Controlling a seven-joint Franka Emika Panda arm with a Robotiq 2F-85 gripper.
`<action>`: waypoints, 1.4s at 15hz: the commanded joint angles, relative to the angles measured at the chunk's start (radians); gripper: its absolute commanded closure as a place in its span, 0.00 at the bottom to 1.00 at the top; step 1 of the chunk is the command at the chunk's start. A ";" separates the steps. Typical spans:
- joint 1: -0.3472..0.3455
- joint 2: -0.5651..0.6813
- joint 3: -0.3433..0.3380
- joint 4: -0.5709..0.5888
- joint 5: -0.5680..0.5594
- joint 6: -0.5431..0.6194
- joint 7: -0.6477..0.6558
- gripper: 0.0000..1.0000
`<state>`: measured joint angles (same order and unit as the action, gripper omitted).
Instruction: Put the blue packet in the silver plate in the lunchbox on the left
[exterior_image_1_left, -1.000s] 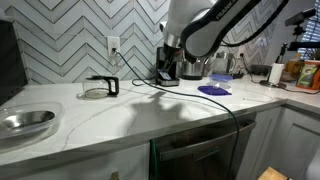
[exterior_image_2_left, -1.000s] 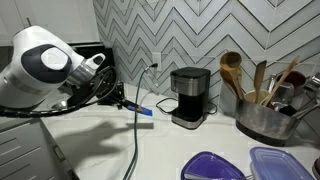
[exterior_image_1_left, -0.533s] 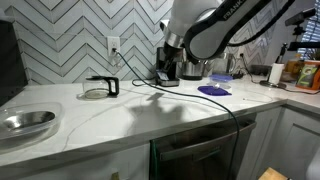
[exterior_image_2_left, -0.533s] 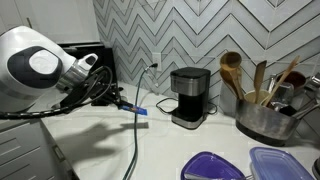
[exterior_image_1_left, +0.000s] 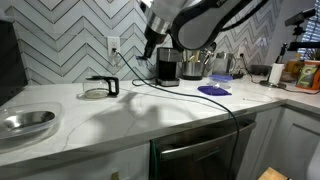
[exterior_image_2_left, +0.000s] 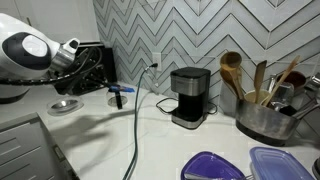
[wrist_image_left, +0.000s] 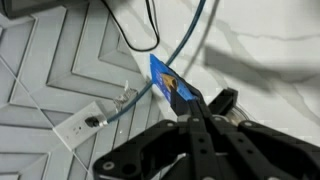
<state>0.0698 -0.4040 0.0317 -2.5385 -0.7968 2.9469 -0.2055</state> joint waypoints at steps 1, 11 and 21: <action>0.104 -0.053 0.032 -0.025 0.056 0.033 -0.114 1.00; 0.492 0.063 -0.055 0.011 0.072 0.243 -0.348 1.00; 0.679 0.161 -0.204 0.002 0.047 0.422 -0.411 0.98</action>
<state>0.7488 -0.2425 -0.1721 -2.5368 -0.7497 3.3688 -0.6162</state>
